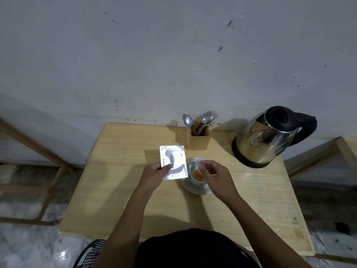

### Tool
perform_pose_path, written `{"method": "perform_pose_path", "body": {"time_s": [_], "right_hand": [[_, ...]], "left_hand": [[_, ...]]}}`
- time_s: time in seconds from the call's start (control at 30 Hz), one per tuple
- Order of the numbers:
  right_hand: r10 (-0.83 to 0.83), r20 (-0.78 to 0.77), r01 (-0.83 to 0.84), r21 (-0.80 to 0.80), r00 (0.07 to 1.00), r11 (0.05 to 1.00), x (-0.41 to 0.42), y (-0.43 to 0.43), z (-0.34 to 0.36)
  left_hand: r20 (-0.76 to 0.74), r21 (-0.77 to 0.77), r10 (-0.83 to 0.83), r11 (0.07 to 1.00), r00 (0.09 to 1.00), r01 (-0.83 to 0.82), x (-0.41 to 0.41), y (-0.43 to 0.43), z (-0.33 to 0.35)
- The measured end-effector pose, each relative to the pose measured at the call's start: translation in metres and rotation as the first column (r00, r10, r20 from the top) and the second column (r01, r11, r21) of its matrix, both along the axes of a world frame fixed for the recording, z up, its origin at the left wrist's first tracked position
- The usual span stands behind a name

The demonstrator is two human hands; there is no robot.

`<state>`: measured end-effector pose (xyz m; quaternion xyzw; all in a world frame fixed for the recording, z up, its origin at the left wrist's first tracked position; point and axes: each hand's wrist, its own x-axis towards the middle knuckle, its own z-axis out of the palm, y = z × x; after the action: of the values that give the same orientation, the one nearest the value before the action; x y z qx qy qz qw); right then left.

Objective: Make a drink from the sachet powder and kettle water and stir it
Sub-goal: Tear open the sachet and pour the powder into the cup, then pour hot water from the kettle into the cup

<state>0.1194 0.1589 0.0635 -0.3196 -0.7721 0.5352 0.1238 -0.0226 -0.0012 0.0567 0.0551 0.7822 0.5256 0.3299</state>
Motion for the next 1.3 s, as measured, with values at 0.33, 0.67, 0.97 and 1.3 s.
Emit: {"method": "perform_pose_path", "body": {"time_s": [0.33,0.67,0.97,1.3], "right_hand": [[-0.085,0.157,0.073,0.082,0.984,0.994,0.015,0.014,-0.018],[-0.059,0.316,0.010,0.155,0.947,0.988,0.012,0.011,-0.027],[-0.130,0.133,0.107,0.171,0.983,0.979,0.028,0.030,-0.017],[-0.404,-0.014,0.396,0.234,0.915,0.888,0.075,0.093,0.026]], "left_hand": [[-0.378,-0.568,-0.160,0.818,0.912,-0.092,-0.005,-0.011,-0.062],[-0.407,-0.773,-0.652,0.619,0.639,0.140,0.013,-0.010,-0.079],[-0.593,-0.424,-0.400,0.893,0.699,0.152,0.022,0.008,-0.054],[-0.317,-0.206,-0.194,0.969,0.928,0.132,0.046,0.048,-0.038]]}}
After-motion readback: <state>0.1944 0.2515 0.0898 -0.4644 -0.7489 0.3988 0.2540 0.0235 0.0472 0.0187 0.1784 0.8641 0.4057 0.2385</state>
